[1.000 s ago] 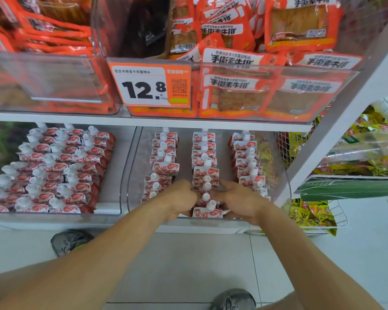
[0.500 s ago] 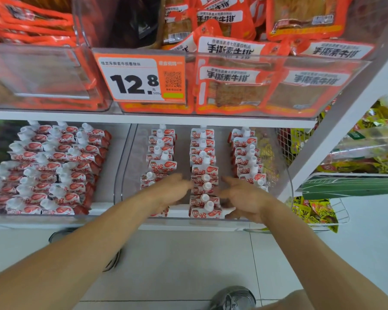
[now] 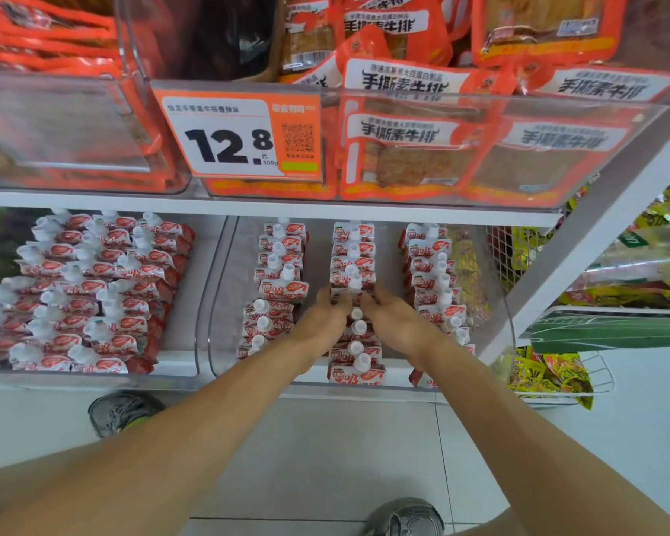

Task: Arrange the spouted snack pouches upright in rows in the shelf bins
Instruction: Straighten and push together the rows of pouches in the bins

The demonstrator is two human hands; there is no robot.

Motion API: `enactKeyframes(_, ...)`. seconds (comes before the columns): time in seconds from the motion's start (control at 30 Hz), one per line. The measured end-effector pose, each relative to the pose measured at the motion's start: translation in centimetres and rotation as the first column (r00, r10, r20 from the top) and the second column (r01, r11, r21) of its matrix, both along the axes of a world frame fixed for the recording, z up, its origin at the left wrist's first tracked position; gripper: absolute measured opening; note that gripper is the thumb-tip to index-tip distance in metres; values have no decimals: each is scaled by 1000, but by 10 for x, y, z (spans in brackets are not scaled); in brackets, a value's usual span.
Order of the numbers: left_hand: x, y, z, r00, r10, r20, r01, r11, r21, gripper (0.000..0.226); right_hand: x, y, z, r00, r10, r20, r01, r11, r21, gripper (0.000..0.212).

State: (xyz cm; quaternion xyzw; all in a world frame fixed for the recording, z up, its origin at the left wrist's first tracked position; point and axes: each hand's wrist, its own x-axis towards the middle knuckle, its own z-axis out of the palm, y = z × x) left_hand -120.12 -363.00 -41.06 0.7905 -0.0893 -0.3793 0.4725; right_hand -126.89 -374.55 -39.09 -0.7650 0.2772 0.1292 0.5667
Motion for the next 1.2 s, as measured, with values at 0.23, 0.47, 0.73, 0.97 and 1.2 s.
enactKeyframes(0.23, 19, -25, 1, 983, 155, 99, -149, 987, -67, 53, 37, -12, 1, 969, -223, 109, 230, 971, -58, 55)
enactKeyframes(0.47, 30, -38, -10, 969, 246, 30, -239, 958, -160, 47, 45, -8, -26, 926, -349, 140, 335, 935, 117, 52)
enactKeyframes(0.73, 55, -61, -22, 960, 279, 0, -271, 931, -245, 46, 67, -19, -41, 899, -389, 203, 352, 915, 198, 51)
enactKeyframes(0.97, 57, -61, -31, 964, 263, -26, -260, 929, -264, 49, 69, -21, -38, 926, -347, 148, 321, 931, 172, 49)
enactKeyframes(1.2, 38, -43, 6, 986, 162, 25, -155, 973, -173, 50, 49, -14, 2, 987, -135, 87, 141, 988, -60, 51)
